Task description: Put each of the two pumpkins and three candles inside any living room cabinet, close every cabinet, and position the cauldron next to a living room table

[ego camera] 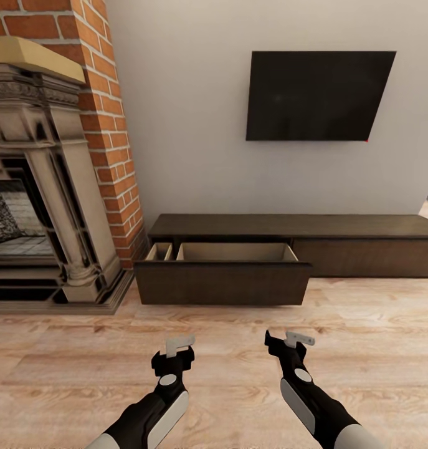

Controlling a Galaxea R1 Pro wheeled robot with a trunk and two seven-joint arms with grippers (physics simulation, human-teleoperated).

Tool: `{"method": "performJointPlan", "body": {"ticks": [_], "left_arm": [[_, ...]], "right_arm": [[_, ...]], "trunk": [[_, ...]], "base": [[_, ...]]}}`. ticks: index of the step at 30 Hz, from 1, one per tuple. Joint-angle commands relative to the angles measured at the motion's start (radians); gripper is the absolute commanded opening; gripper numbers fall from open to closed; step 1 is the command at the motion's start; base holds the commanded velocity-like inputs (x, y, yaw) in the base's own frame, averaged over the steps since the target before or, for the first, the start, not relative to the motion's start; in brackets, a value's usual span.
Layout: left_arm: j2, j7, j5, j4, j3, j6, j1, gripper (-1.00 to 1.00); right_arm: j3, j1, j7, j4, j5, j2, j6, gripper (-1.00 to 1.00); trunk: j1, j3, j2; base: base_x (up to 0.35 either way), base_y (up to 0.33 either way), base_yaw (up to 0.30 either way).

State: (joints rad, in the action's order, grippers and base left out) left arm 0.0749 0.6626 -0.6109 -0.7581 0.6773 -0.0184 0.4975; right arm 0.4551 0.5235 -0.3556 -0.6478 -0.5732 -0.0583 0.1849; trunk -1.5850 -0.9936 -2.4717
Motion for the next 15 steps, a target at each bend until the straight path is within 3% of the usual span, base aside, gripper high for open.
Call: {"method": "performJointPlan", "body": {"ticks": [1, 5, 10, 15], "left_arm": [[-0.002, 0.007, -0.005, -0.001, 0.004, 0.002, 0.001, 1.0], [-0.003, 0.003, -0.005, -0.001, 0.004, 0.009, 0.001, 1.0], [-0.005, 0.002, -0.005, -0.001, 0.005, 0.03, 0.0, 1.0], [-0.006, 0.001, -0.003, -0.001, 0.005, 0.069, 0.0, 1.0]], "right_arm": [[0.008, 0.001, -0.006, -0.001, -0.01, -0.001, 0.007, 1.0], [0.009, 0.001, -0.006, -0.001, -0.01, 0.0, 0.017, 1.0], [0.011, 0.001, -0.006, 0.0, -0.011, -0.001, 0.119, 1.0], [0.011, 0.001, -0.006, 0.003, -0.011, -0.001, 0.162, 1.0]], "trunk": [[-0.004, -0.004, -0.008], [-0.015, -0.017, -0.029], [-0.018, -0.037, -0.03], [-0.02, -0.056, -0.031]], "base": [[0.0, 0.0, 0.0], [0.0, 0.0, 0.0], [0.0, 0.0, 0.0], [0.0, 0.0, 0.0]]}}
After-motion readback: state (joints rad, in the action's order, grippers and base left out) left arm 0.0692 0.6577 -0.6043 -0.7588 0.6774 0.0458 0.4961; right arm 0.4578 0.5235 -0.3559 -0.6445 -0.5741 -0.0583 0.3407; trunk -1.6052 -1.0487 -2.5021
